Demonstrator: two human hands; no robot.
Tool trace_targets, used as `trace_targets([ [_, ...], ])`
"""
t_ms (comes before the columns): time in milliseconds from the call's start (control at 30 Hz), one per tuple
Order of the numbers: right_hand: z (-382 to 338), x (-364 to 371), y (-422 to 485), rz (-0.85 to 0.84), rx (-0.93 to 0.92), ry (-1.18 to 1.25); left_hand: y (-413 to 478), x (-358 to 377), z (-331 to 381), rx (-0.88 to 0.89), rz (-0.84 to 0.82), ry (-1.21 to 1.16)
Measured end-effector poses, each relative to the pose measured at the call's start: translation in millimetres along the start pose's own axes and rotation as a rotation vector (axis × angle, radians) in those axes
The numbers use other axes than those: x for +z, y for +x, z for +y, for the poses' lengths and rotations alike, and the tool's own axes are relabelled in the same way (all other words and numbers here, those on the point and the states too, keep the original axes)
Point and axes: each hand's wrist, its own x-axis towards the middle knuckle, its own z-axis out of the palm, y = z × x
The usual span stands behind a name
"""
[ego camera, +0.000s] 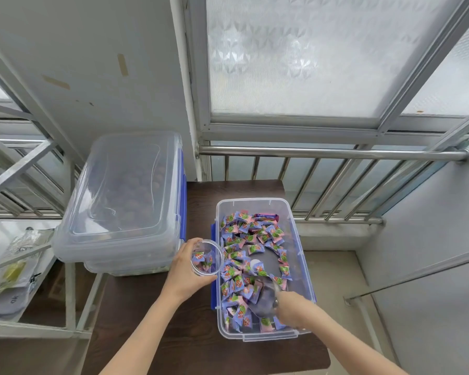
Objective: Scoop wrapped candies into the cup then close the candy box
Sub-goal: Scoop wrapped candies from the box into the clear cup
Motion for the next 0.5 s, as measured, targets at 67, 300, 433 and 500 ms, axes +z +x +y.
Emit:
trace_targets([
  [67,-6,7,11,0.016,-0.073,0.137,0,0,0,0.000,0.005,0.002],
  [300,-14,43,65,0.074,-0.065,0.510,-2,-2,-10,-0.042,0.028,-0.019],
  [433,-17,42,64,0.028,-0.041,0.792,-3,-1,-12,-0.046,0.048,-0.018],
  [500,-18,41,65,-0.006,-0.045,0.904,-3,0,-11,-0.040,0.053,-0.021],
])
